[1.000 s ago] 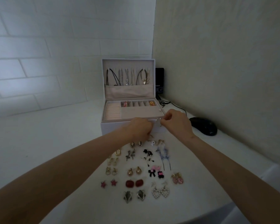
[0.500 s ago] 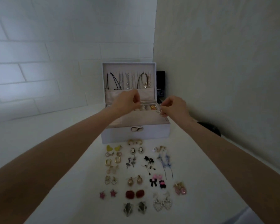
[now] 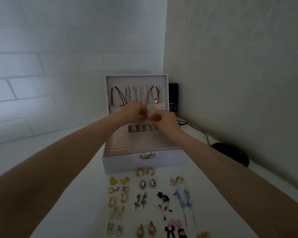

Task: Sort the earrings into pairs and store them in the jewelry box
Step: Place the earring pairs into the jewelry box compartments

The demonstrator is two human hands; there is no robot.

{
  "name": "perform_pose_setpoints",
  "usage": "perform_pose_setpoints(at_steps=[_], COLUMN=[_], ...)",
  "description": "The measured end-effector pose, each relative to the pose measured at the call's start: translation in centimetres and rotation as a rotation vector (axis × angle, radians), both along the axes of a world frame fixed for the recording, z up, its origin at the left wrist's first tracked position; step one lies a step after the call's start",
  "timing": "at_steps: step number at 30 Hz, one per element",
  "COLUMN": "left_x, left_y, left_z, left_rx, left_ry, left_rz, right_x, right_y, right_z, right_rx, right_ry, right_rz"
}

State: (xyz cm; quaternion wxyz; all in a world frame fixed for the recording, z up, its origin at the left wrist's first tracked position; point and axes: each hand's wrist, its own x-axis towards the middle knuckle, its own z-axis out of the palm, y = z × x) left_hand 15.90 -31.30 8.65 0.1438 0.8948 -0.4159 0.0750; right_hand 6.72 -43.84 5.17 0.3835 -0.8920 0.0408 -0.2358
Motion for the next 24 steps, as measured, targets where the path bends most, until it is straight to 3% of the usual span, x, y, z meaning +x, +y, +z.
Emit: perform_pose_setpoints(at_steps=[3,10,17,24], left_x=[0.7,1.5,1.9,1.6], left_y=[-0.2,-0.1,0.4,0.5], left_z=[-0.6,-1.7,-1.0,-1.3], left_rx=[0.07,0.051,-0.094,0.05], left_ry=[-0.014,-0.068,-0.002,-0.075], left_rz=[-0.011,-0.016,-0.044,-0.072], right_x=[1.0,2.2,1.8,2.4], right_y=[0.7,1.4,1.2,0.5], right_z=[-0.4,-1.3,-1.3,-1.3], right_rx=[-0.115,-0.129,-0.116,0.056], right_ry=[0.005,0.091,0.11,-0.084], right_rz=[0.02,0.093,0.085,-0.096])
